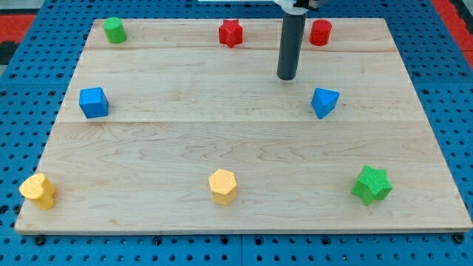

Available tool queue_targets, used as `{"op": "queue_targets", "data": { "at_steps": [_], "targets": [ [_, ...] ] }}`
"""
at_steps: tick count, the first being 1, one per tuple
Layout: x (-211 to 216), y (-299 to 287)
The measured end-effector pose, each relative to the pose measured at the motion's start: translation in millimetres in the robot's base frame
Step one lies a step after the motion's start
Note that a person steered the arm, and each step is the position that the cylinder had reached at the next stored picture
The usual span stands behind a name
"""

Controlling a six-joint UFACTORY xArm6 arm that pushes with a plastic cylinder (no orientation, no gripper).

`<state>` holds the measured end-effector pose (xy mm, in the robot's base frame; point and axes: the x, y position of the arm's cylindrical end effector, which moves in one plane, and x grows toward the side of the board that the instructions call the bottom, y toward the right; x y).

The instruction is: Move your arm closer to the blue triangle

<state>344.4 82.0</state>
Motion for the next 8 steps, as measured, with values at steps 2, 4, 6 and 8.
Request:
{"op": "queue_targets", "data": {
  "at_steps": [2, 4, 6, 8],
  "targets": [
    [0.0, 6.2],
    [5.3, 8.2],
    [27.7, 33.3],
    [70.7, 45.1]
  ]
}}
